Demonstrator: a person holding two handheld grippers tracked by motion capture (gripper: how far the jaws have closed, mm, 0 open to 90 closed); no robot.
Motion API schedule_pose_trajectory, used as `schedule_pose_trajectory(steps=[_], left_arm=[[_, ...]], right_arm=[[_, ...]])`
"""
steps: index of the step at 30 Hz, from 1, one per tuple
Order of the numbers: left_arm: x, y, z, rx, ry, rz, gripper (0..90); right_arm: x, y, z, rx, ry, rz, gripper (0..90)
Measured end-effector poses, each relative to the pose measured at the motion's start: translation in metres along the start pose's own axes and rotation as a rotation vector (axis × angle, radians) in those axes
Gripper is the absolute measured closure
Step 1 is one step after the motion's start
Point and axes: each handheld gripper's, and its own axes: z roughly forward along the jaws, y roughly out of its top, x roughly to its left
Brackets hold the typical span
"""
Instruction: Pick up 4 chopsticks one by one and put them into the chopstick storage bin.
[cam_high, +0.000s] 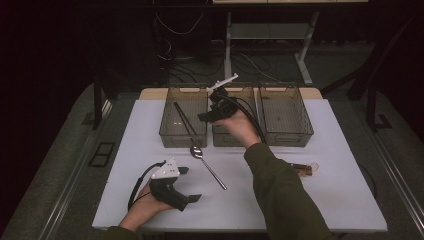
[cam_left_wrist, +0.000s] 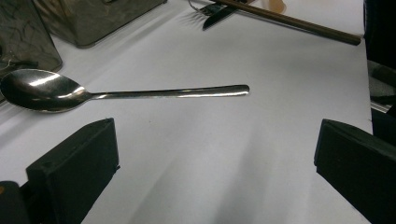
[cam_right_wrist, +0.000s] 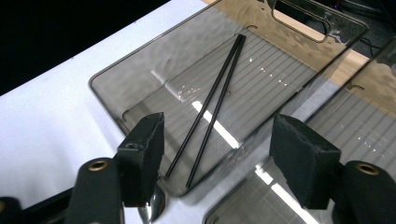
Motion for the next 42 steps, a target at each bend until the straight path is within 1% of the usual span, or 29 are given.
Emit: schedule_pose_trajectory(steps=[3,5,8,12,13,16,19,20,22,24,27,28,30,32,34,36,38,41,42], left_arm=[[0.000,0.000,0.000,-0.003,0.000,-0.001,0.0],[0.000,0.000,0.000,-0.001,0.000,-0.001,0.0],[0.000,0.000,0.000,0.001,0.000,-0.005,0.0],[-0.001,0.000,0.000,0.002,0.000,-0.012,0.0],[0.000,-0.001,0.000,0.003,0.000,-0.013,0.0],[0.000,-0.001,-0.001,0.009,0.002,-0.008,0.0],[0.000,-0.001,0.000,0.009,0.002,-0.010,0.0],[0.000,-0.001,0.000,0.008,0.002,-0.011,0.0],[0.000,-0.001,0.000,0.002,0.002,-0.013,0.0],[0.000,-0.001,0.001,0.003,0.004,-0.015,0.0],[0.000,-0.002,0.001,0.006,0.010,-0.023,0.0],[0.000,-0.002,0.000,0.005,0.012,-0.025,0.0],[0.000,-0.002,0.000,0.005,0.013,-0.028,0.0],[0.001,-0.002,0.000,0.009,0.013,-0.021,0.0],[0.001,-0.002,-0.001,0.008,0.017,-0.018,0.0],[0.001,-0.001,-0.002,-0.004,0.025,-0.019,0.0],[0.002,-0.001,-0.003,-0.006,0.030,-0.021,0.0],[0.002,-0.001,-0.003,-0.010,0.037,-0.026,0.0],[0.002,-0.001,-0.003,-0.008,0.040,-0.024,0.0]], right_arm=[[-0.001,-0.007,-0.013,-0.012,-0.012,-0.021,33.0],[-0.003,-0.013,-0.021,-0.012,-0.009,-0.022,32.2],[-0.005,-0.021,-0.032,-0.012,-0.020,-0.034,32.2],[-0.007,-0.036,-0.047,-0.013,-0.030,-0.035,32.2],[-0.008,-0.042,-0.051,-0.003,-0.036,-0.036,32.2],[-0.012,-0.056,-0.060,0.002,-0.045,-0.041,33.1],[-0.017,-0.074,-0.070,0.011,-0.048,-0.019,33.9],[-0.019,-0.080,-0.074,0.014,-0.049,-0.001,34.3],[-0.023,-0.089,-0.079,0.016,-0.051,-0.002,34.5],[-0.028,-0.102,-0.086,0.023,-0.064,0.006,34.9],[-0.037,-0.118,-0.093,0.017,-0.068,0.030,36.8],[-0.040,-0.123,-0.095,0.018,-0.077,0.038,36.8],[-0.045,-0.132,-0.098,0.014,-0.081,0.056,37.4],[-0.050,-0.142,-0.101,0.012,-0.085,0.070,39.0],[-0.054,-0.152,-0.103,0.013,-0.067,0.077,41.7],[-0.056,-0.162,-0.104,0.019,-0.076,0.073,41.4],[-0.059,-0.173,-0.105,0.011,-0.089,0.085,41.6],[-0.063,-0.185,-0.105,0.029,-0.098,0.105,41.3],[-0.064,-0.188,-0.105,0.024,-0.101,0.109,41.8]])
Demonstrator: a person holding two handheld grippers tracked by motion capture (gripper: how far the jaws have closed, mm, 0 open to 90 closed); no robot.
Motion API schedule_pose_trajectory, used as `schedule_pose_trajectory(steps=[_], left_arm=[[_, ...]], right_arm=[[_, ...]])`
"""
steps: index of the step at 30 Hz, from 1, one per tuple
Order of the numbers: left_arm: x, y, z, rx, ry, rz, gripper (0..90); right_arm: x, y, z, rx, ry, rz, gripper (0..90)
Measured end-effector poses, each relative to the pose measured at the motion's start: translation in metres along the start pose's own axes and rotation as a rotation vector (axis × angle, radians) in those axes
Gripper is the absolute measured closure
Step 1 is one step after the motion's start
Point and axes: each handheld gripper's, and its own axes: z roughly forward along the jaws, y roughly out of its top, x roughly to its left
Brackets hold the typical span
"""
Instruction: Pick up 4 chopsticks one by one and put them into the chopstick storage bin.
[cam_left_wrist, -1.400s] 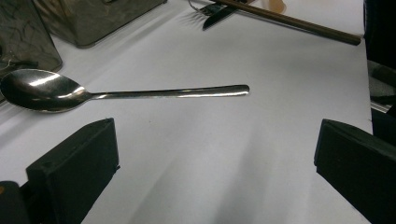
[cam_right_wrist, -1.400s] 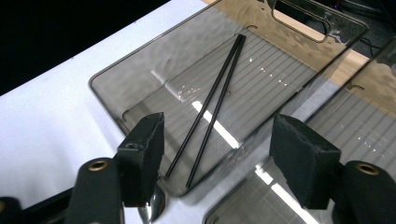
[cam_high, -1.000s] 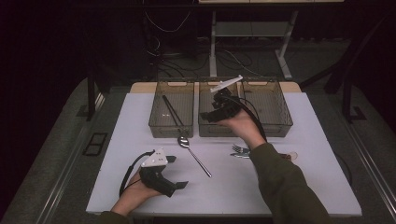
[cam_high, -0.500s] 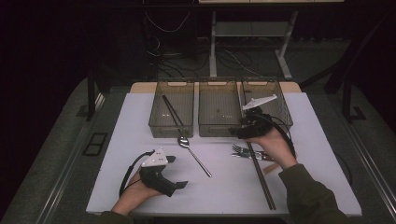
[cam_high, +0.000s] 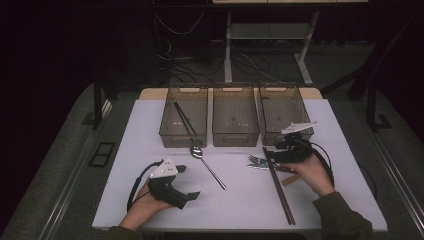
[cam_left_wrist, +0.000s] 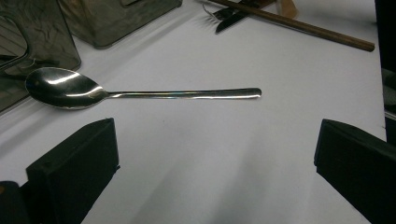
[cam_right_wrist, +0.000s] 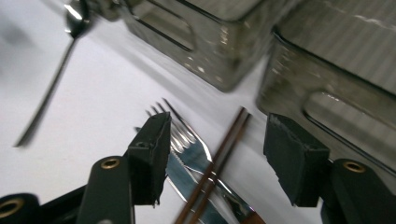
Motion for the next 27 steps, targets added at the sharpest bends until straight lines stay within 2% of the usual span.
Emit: schedule_pose_trajectory(steps=[1,4,19,27], left_arm=[[0.000,0.000,0.000,0.006,0.000,0.004,0.0],[-0.001,0.000,0.001,0.011,-0.001,0.008,0.0],[-0.002,0.000,0.003,0.029,-0.006,0.023,0.0],[-0.002,0.000,0.004,0.031,-0.007,0.021,0.0]], right_arm=[[-0.002,-0.004,0.001,-0.004,-0.016,0.009,42.2],[-0.006,-0.009,0.006,0.009,-0.019,0.046,44.2],[-0.007,-0.009,0.037,0.040,-0.047,0.085,55.5],[-0.010,-0.010,0.044,0.060,-0.054,0.106,60.9]])
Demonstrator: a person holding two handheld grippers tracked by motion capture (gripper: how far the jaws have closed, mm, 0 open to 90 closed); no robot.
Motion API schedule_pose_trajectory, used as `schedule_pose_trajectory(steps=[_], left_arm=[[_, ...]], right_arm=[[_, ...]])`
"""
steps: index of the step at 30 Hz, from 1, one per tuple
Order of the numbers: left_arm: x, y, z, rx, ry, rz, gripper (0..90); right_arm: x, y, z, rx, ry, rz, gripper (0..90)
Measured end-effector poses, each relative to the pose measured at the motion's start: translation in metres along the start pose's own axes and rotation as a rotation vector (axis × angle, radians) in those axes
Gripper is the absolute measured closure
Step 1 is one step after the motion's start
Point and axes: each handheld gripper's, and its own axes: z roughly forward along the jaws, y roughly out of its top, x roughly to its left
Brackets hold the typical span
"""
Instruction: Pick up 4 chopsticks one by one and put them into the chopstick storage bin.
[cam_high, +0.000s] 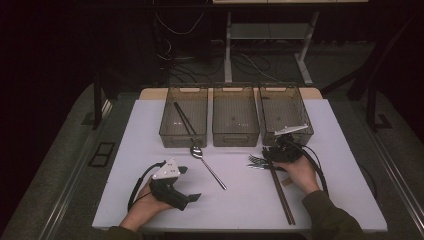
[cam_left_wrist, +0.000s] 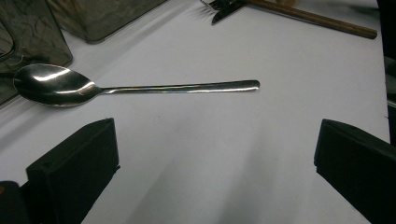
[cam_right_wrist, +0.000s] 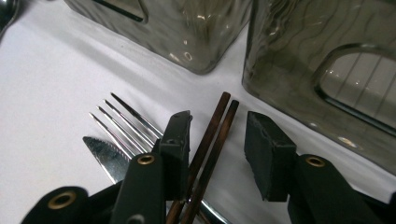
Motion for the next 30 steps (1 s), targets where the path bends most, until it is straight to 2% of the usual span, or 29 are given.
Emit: schedule_pose_trajectory(steps=[9,16,30], left_arm=[[0.000,0.000,0.000,0.001,-0.001,0.001,0.0],[0.000,0.000,0.000,0.002,0.000,0.002,0.0],[0.000,0.000,0.000,0.002,-0.001,0.001,0.0]], right_arm=[[0.002,-0.001,0.002,0.007,-0.003,-0.005,65.7],[0.005,-0.001,0.003,0.005,-0.022,-0.035,70.7],[0.011,0.000,0.006,0.004,-0.003,-0.057,75.6]])
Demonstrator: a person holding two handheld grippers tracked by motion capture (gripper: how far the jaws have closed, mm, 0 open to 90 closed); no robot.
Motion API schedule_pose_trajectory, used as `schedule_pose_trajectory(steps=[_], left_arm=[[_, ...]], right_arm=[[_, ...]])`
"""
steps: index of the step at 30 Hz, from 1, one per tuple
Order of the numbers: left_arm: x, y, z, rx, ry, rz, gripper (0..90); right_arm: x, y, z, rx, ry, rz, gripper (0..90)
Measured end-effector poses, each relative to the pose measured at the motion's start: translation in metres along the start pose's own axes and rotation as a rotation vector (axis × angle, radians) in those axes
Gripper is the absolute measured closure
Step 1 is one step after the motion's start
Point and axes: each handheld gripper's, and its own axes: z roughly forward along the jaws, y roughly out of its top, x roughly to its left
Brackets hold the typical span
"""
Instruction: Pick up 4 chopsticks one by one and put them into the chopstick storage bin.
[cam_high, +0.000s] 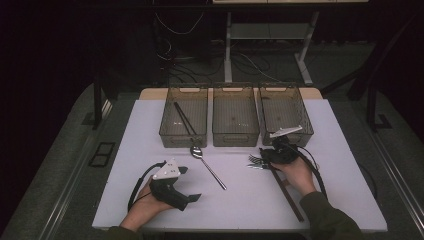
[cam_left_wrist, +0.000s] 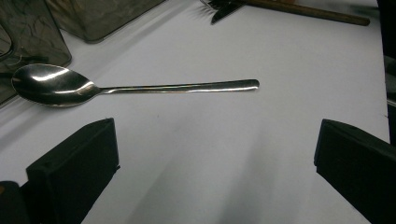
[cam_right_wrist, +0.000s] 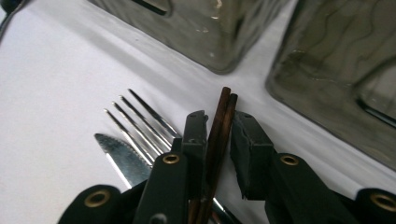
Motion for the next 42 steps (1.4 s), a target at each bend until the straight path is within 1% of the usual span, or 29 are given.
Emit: schedule_pose_trajectory(steps=[1,4,6,9,11,13,16,17,21,24,27,31,33,38,39,41,42], left_arm=[[0.000,0.000,0.000,0.000,0.000,0.000,0.0],[0.000,0.000,0.000,0.001,-0.001,0.002,0.0],[0.000,0.000,0.000,0.001,0.000,0.002,0.0],[0.000,0.000,0.000,0.001,-0.001,0.003,0.0],[0.000,0.000,0.000,0.001,-0.001,0.003,0.0],[0.000,0.000,0.000,0.001,-0.001,0.003,0.0],[0.000,0.000,0.000,0.001,-0.001,0.003,0.0],[0.000,0.000,0.000,0.001,-0.001,0.003,0.0],[0.000,0.000,0.000,0.000,-0.003,0.003,0.0],[0.000,0.000,-0.001,0.001,-0.004,0.003,0.0],[0.000,0.000,-0.001,0.000,-0.004,0.001,0.0],[0.000,0.000,-0.001,-0.003,-0.003,-0.001,0.0],[0.000,0.000,-0.001,-0.004,-0.004,0.000,0.0],[0.000,0.000,-0.001,-0.004,-0.004,0.001,0.0],[0.000,0.000,-0.001,-0.005,-0.004,0.000,0.0],[0.000,0.000,-0.001,-0.004,-0.004,0.001,0.0],[0.000,0.000,-0.001,-0.003,-0.003,0.000,0.0]], right_arm=[[0.001,0.000,0.000,0.001,0.005,0.001,76.0],[0.005,0.001,0.002,0.000,0.013,-0.017,76.9],[0.008,0.002,0.003,0.000,0.027,-0.021,77.4],[0.011,0.003,0.003,-0.002,0.035,-0.044,78.1],[0.014,0.003,0.004,-0.003,0.040,-0.049,78.4],[0.015,0.004,0.004,-0.007,0.043,-0.064,78.6],[0.015,0.004,0.004,-0.006,0.045,-0.064,78.5],[0.015,0.004,0.004,-0.009,0.047,-0.059,77.5],[0.013,0.004,0.001,-0.023,0.054,-0.054,68.7],[0.013,0.005,-0.008,-0.032,0.072,-0.045,65.0],[0.014,0.003,-0.020,-0.039,0.095,-0.058,63.2],[0.018,-0.005,-0.040,-0.042,0.122,-0.094,62.9],[0.018,-0.010,-0.050,-0.047,0.136,-0.097,63.5],[0.020,-0.030,-0.069,-0.037,0.137,-0.118,64.9],[0.020,-0.034,-0.073,-0.033,0.136,-0.110,65.3],[0.020,-0.043,-0.081,-0.024,0.128,-0.117,66.2],[0.020,-0.048,-0.083,-0.021,0.116,-0.118,66.7]])
